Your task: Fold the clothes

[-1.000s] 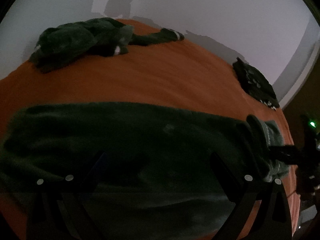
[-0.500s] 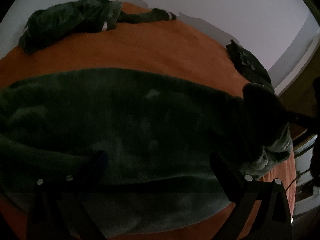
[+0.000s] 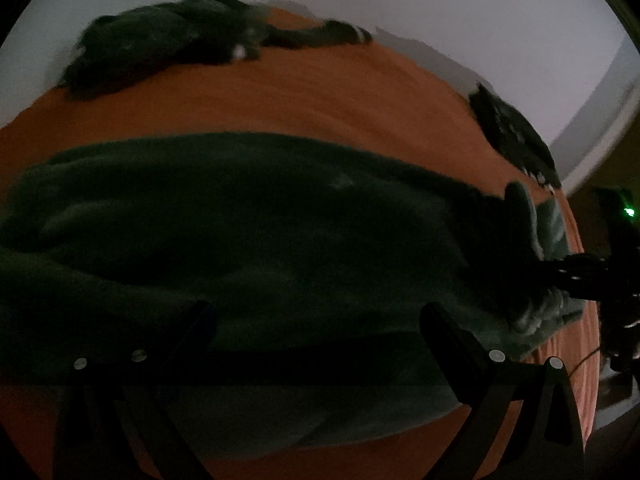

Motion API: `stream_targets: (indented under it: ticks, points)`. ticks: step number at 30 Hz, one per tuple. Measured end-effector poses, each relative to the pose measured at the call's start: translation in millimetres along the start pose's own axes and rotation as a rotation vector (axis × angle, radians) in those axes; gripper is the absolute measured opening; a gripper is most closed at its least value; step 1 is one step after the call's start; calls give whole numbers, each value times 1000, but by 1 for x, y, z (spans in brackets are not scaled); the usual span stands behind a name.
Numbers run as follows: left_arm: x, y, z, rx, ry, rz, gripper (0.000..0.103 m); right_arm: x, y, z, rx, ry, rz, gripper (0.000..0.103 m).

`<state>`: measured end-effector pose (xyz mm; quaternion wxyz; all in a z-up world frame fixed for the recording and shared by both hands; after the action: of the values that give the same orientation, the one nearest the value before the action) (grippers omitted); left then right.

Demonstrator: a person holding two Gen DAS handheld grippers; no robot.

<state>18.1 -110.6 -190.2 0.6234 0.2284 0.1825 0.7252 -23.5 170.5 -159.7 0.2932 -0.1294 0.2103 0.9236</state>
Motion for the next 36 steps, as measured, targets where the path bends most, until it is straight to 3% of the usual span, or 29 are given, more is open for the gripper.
stream_targets:
  ticks: [1,2,3,5,9,13,19,22,27,33,34,35,36]
  points:
    - [-7,2,4,14,15,11,102,-1,2,10,29,20,4,35]
    - [-17,3,7,20,30,23,102,-3,5,19,58,36,8,51]
    - [-27,5,10,23,46,37,102,-3,7,27,83,40,14,58]
    - [-55,7,20,28,70,103,102,-1,9,41,116,34,27,58]
    - [-125,-2,43,35,-11,391,102,-2,8,32,128,51,22,58]
    - [-188,-33,49,15,-74,663,102,0,-1,19,104,71,-14,58]
    - [-239,-81,29,-52,-200,1020,102,4,-8,22,100,90,-53,58]
    - [-243,-84,5,-91,-235,1082,102,6,-9,21,100,102,-73,58]
    - [-255,-67,-8,-55,-186,1103,102,8,-11,22,101,121,-92,58]
    - [-252,-38,-12,-34,-123,1013,92,11,-19,30,105,114,-97,58]
    - [-251,-35,-15,-32,-122,1006,79,12,-21,31,106,115,-101,58]
    - [-250,-32,-16,-31,-125,1002,45,14,-23,33,107,115,-104,58]
    - [-248,-28,-18,-34,-127,997,27,15,-25,34,109,114,-110,58]
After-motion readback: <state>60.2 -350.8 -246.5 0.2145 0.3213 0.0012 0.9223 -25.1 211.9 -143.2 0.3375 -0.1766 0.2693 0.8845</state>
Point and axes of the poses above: each gripper's, at about its wrist camera, not at the fingertips, and z roughly against the way its jaws point, x to its right, y to its top, the point moved 5 cm from there along -z, roughly the way its jaws point, and after that the axes turned 12 degrees about y, right-handed, at the moved point
